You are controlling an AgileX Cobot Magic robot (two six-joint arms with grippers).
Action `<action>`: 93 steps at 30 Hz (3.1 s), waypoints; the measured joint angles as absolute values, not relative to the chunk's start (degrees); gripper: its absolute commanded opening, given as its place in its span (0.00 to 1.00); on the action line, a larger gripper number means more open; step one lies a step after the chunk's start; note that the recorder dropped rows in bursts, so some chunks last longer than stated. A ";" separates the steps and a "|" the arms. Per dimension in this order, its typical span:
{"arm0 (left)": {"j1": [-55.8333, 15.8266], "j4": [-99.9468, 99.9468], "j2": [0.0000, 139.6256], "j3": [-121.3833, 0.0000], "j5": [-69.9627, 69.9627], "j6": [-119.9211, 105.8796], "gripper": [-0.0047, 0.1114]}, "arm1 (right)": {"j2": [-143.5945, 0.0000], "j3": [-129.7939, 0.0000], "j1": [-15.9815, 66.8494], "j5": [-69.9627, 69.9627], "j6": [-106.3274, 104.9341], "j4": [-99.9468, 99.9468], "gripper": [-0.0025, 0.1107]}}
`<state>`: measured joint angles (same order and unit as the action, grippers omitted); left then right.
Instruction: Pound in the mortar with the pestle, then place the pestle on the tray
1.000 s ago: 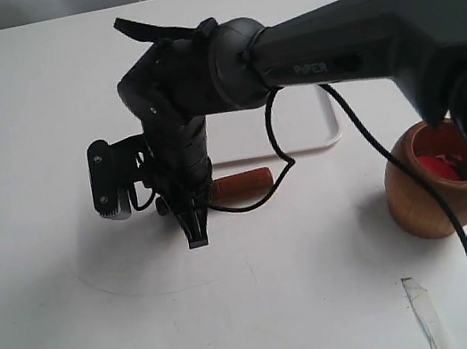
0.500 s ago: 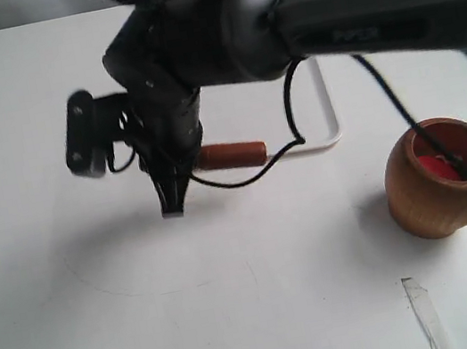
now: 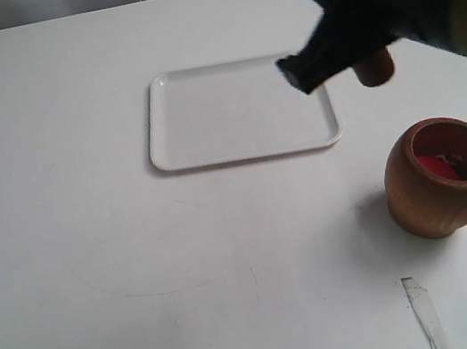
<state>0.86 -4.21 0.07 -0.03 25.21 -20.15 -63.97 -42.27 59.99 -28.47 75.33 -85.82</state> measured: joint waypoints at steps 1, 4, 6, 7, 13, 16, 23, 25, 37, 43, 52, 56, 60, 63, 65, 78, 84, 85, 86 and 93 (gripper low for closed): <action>0.86 -4.21 0.07 -0.03 25.21 -20.15 0.04 | -59.91 -36.41 59.99 -31.10 87.61 -92.51 0.02; 0.86 -4.21 0.07 -0.03 25.21 -20.15 0.04 | -49.23 -23.62 59.99 -38.54 102.80 -97.70 0.02; 0.86 -4.21 0.07 -0.03 25.21 -20.15 0.04 | -42.89 -16.84 59.99 -41.68 107.56 -98.19 0.02; 0.86 -4.21 0.07 -0.03 25.21 -20.15 0.04 | -39.33 -13.54 59.99 -42.72 109.83 -98.44 0.02; 0.86 -4.21 0.07 -0.03 25.21 -20.15 0.04 | -21.43 -4.73 59.99 -44.09 111.76 -98.57 0.02; 0.86 -4.21 0.07 -0.03 25.21 -20.15 0.04 | -16.09 -4.52 59.99 -42.58 110.33 -98.78 0.02; 0.86 -4.21 0.07 -0.03 25.21 -20.15 0.04 | -19.32 -7.65 59.99 -40.67 103.22 -98.87 0.02; 0.86 -4.21 0.07 -0.03 25.21 -20.15 0.04 | -21.60 -9.21 59.99 -38.78 100.56 -99.01 0.02; 0.86 -4.21 0.07 -0.03 25.21 -20.15 0.04 | -45.24 -19.77 59.99 -45.97 99.39 -99.00 0.02; 0.86 -4.21 0.07 -0.03 25.21 -20.15 0.04 | -57.38 -29.57 59.99 -46.41 96.58 -99.11 0.02; 0.86 -4.21 0.07 -0.03 25.21 -20.15 0.04 | -64.20 -33.70 59.99 -19.40 100.22 -99.21 0.02; 0.86 -4.21 0.07 -0.03 25.21 -20.15 0.04 | -64.29 -33.70 59.99 -3.99 107.03 -99.21 0.02; 0.86 -4.21 0.07 -0.03 25.21 -20.15 0.04 | -64.29 -33.70 59.99 9.82 114.35 -99.21 0.02; 0.86 -4.21 0.07 -0.03 25.21 -20.15 0.04 | -64.29 -32.45 59.99 11.75 118.07 -99.44 0.02; 0.86 -4.21 0.07 -0.03 25.21 -20.15 0.04 | -64.29 -30.78 59.99 8.50 118.64 -99.68 0.02; 0.86 -4.21 0.07 -0.03 25.21 -20.15 0.04 | -60.06 -33.86 59.99 -61.07 68.85 -77.66 0.02; 0.86 -4.21 0.07 -0.03 25.21 -20.15 0.04 | -54.87 -35.62 59.99 -65.80 41.23 -46.57 0.02; 0.86 -4.21 0.07 -0.03 25.21 -20.15 0.04 | -53.51 -35.13 59.99 -62.49 39.67 -41.22 0.02; 0.86 -4.21 0.07 -0.03 25.21 -20.15 0.04 | -51.99 -34.57 59.99 -56.53 38.65 -37.56 0.02; 0.86 -4.21 0.07 -0.03 25.21 -20.15 0.04 | -42.83 -31.03 59.99 -20.48 63.41 -61.44 0.02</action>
<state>0.86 -4.21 0.07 -0.03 25.21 -20.15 -42.83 -31.03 59.99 -20.48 63.41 -61.44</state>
